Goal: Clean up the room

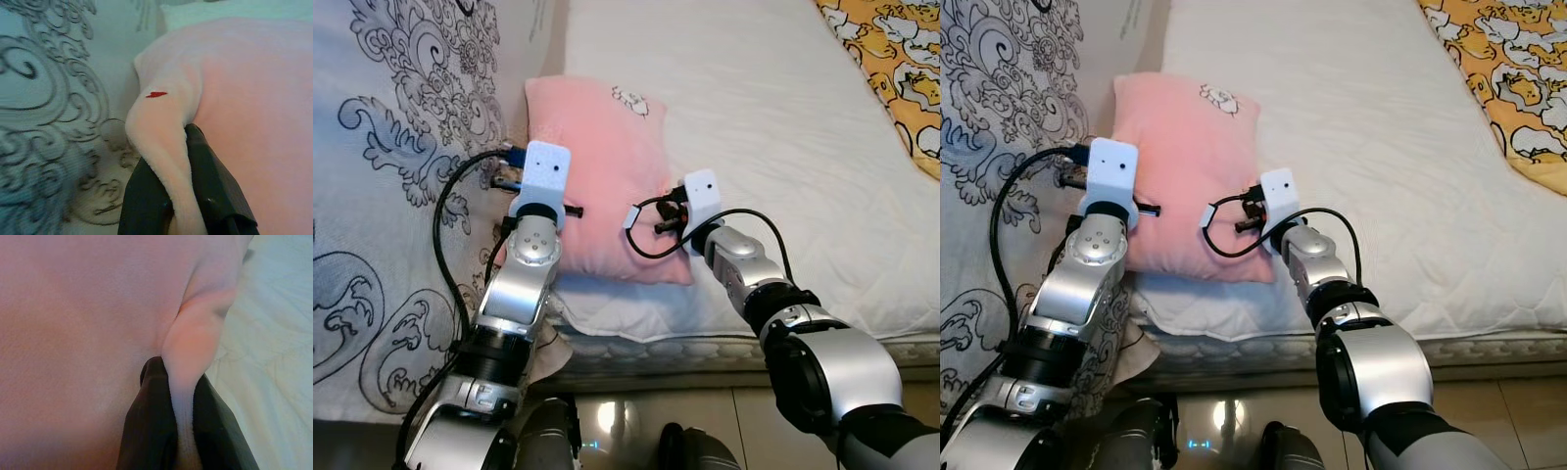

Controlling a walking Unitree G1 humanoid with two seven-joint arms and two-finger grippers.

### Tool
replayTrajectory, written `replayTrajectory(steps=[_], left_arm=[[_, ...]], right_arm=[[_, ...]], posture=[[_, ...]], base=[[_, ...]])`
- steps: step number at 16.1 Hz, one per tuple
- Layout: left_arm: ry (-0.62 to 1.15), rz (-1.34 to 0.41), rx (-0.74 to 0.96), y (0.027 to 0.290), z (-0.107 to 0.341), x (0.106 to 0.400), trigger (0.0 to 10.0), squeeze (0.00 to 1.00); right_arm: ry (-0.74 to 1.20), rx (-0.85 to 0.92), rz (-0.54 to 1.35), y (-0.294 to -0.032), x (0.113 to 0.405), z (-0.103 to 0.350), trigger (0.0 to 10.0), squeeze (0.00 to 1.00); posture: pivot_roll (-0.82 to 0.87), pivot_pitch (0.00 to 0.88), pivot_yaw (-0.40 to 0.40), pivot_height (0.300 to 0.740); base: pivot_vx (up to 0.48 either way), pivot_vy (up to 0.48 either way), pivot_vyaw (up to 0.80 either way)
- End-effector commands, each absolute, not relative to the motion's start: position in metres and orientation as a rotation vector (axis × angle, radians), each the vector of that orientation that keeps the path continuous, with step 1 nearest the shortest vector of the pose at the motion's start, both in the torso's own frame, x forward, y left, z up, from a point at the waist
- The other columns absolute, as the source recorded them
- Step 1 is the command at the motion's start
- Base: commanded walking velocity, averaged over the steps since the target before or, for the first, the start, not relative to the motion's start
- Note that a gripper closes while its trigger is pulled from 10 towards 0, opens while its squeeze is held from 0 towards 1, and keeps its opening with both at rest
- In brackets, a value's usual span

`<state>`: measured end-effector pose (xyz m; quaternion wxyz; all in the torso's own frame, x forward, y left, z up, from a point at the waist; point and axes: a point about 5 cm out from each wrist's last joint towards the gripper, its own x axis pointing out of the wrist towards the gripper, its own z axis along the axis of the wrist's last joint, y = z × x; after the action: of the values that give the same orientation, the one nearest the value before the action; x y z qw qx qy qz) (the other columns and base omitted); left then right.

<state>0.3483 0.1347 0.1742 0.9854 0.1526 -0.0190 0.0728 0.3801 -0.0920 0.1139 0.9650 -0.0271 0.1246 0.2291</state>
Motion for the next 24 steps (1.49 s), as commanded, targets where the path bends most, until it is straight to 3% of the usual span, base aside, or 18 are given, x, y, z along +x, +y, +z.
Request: replayTrajectory(steps=[1, 5, 8, 9, 10, 11, 19, 24], left_arm=[[-0.149, 0.263, 0.314, 0.150, 0.193, 0.344, 10.0, 0.00], [-0.187, 0.350, 0.362, 0.167, 0.193, 0.332, 10.0, 0.00], [-0.164, 0.338, 0.380, 0.160, 0.183, 0.324, 10.0, 0.00], [-0.144, 0.321, 0.377, 0.154, 0.177, 0.321, 10.0, 0.00], [-0.137, 0.312, 0.371, 0.152, 0.174, 0.319, 10.0, 0.00], [-0.128, 0.304, 0.362, 0.150, 0.171, 0.318, 10.0, 1.00], [-0.188, 0.322, 0.394, 0.157, 0.190, 0.323, 10.0, 1.00], [-0.201, 0.307, 0.431, 0.170, 0.201, 0.329, 10.0, 1.00]], right_arm=[[0.280, -0.066, 0.429, -0.101, 0.378, 0.106, 10.0, 0.00], [0.270, 0.014, 0.432, -0.098, 0.378, 0.109, 10.0, 0.00], [0.287, 0.023, 0.433, -0.098, 0.377, 0.105, 10.0, 0.00], [0.295, 0.028, 0.430, -0.099, 0.376, 0.104, 10.0, 0.13], [0.298, 0.022, 0.431, -0.099, 0.376, 0.103, 10.0, 0.75], [0.301, 0.002, 0.420, -0.101, 0.376, 0.102, 10.0, 1.00], [0.303, 0.017, 0.372, -0.106, 0.375, 0.098, 10.0, 1.00], [0.209, 0.034, 0.333, -0.106, 0.379, 0.109, 10.0, 1.00]], posture=[[0.16, 0.236, -0.080, 0.740], [0.17, 0.236, -0.088, 0.740], [0.17, 0.238, -0.092, 0.740], [0.16, 0.238, -0.094, 0.740], [0.16, 0.237, -0.093, 0.740], [0.16, 0.237, -0.093, 0.740], [0.16, 0.227, -0.089, 0.740], [0.15, 0.207, -0.082, 0.740]], base=[[0.000, 0.000, 0.00], [0.000, 0.000, 0.00], [0.000, 0.000, 0.00], [0.000, 0.000, 0.00], [0.000, 0.000, 0.00], [0.000, 0.000, 0.00], [0.000, 0.000, 0.00], [0.000, 0.000, 0.00]])
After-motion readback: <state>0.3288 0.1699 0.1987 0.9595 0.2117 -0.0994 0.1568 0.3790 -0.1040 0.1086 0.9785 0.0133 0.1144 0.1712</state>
